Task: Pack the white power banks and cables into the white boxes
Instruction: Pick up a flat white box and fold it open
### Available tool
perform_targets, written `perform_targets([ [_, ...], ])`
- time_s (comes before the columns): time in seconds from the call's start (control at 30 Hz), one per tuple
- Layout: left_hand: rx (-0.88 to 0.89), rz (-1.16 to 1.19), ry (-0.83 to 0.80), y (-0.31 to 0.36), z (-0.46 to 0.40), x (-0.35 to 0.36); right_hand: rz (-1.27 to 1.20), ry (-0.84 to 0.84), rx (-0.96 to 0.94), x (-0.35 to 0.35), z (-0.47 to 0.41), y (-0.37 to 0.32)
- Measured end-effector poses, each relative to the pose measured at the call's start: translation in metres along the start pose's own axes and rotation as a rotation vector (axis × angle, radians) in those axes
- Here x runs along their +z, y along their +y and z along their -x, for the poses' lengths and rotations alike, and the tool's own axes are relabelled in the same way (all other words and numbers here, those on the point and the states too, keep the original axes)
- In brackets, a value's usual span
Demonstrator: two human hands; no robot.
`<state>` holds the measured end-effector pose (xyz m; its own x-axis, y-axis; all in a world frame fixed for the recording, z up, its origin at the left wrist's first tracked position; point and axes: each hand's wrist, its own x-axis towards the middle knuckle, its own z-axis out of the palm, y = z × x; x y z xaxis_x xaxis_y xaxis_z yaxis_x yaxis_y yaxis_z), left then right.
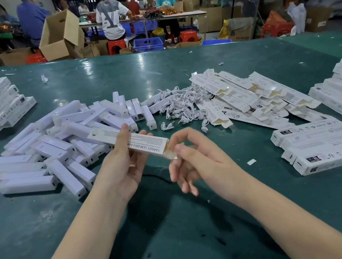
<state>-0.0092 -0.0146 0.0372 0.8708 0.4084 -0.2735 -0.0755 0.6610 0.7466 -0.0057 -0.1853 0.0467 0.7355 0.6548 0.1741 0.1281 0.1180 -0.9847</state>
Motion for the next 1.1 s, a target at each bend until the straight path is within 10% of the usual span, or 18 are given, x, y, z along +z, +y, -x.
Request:
perform_targets([
  [1.1, -0.17, 0.033, -0.114, -0.001, 0.015, 0.006, 0.142, -0.004, 0.047, -0.013, -0.005, 0.01],
])
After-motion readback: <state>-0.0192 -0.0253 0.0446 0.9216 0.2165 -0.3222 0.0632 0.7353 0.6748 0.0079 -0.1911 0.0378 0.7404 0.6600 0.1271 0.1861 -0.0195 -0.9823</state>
